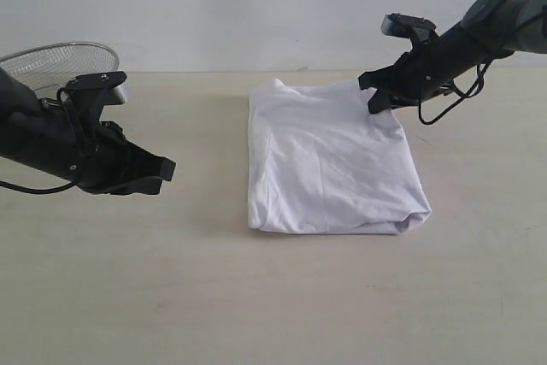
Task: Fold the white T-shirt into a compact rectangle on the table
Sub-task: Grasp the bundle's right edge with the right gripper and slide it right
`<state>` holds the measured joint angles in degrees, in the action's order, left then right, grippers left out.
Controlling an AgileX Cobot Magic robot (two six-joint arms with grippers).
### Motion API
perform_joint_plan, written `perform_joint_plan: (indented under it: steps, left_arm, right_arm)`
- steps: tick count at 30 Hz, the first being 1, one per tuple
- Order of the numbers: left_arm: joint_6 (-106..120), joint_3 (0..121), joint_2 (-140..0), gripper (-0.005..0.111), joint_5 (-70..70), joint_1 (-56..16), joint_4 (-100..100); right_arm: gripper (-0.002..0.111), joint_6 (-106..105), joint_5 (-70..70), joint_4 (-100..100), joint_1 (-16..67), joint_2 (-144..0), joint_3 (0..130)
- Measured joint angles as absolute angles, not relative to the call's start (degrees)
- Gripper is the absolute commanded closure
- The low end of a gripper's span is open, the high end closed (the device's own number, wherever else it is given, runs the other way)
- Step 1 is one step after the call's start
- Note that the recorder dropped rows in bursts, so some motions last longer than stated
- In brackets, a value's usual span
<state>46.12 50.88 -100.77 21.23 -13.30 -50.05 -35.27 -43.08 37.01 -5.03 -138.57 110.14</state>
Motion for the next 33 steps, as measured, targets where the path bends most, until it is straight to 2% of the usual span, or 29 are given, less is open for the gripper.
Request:
perform_joint_plan:
  steps: [13, 33]
  left_arm:
    - [46.12, 50.88, -100.77, 0.102, 21.23, -13.30, -50.15]
    - [46.12, 50.88, -100.77, 0.102, 21.68, -13.30, -50.15]
  right_arm:
    - [0.108, -28.68, -46.48, 28.55, -5.67, -143.93, 122.97]
    - [0.108, -30.05, -40.62, 28.34, -10.41, -146.79, 123.70]
